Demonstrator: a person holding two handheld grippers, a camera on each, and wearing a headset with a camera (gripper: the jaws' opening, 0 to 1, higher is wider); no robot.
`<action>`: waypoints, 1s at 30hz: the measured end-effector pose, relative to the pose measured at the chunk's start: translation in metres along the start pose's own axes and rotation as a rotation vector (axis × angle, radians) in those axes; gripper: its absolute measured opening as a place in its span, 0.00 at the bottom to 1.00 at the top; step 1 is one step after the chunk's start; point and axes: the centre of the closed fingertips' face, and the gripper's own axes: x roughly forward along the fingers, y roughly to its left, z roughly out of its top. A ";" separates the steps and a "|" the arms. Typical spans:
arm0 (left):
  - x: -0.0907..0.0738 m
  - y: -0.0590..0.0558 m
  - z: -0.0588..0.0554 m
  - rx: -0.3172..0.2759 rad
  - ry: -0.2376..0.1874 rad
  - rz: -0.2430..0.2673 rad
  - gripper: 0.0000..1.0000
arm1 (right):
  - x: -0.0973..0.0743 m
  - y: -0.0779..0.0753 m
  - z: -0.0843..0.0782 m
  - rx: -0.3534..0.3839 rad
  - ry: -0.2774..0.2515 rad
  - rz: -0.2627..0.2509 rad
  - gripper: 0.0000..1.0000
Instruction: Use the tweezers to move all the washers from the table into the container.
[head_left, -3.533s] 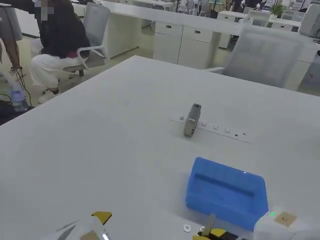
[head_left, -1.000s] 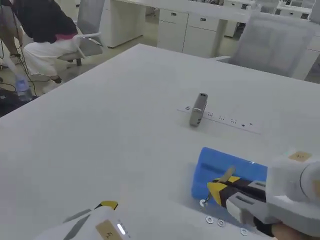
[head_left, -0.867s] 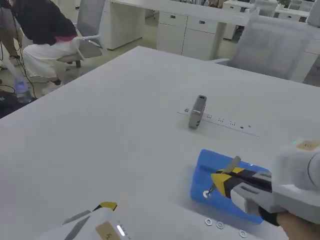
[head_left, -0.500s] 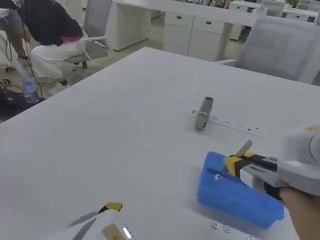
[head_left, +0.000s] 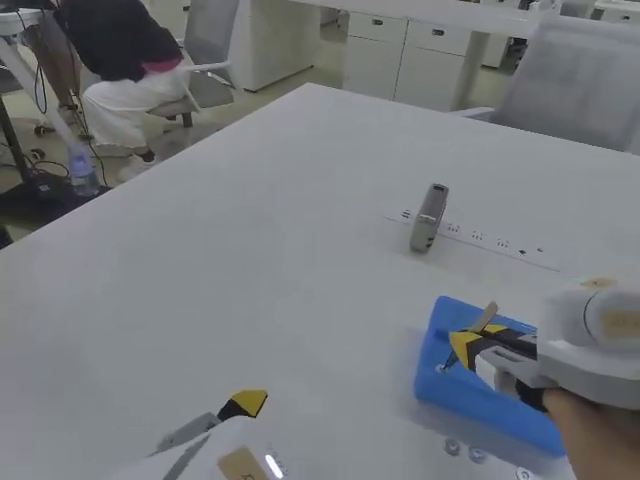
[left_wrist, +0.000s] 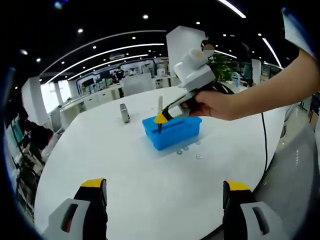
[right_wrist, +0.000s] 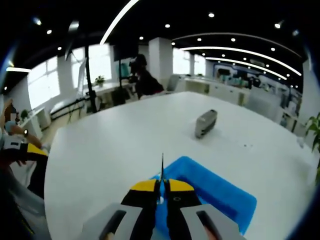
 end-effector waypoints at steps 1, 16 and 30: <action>0.000 0.001 0.000 0.001 0.001 0.005 0.99 | 0.001 0.001 0.000 -0.007 -0.004 0.002 0.03; 0.001 0.002 -0.007 0.022 0.035 0.019 0.99 | 0.008 0.003 -0.015 -0.030 0.041 -0.013 0.04; 0.002 0.003 -0.008 0.035 0.046 0.024 0.99 | -0.039 0.008 0.014 -0.021 -0.048 -0.017 0.03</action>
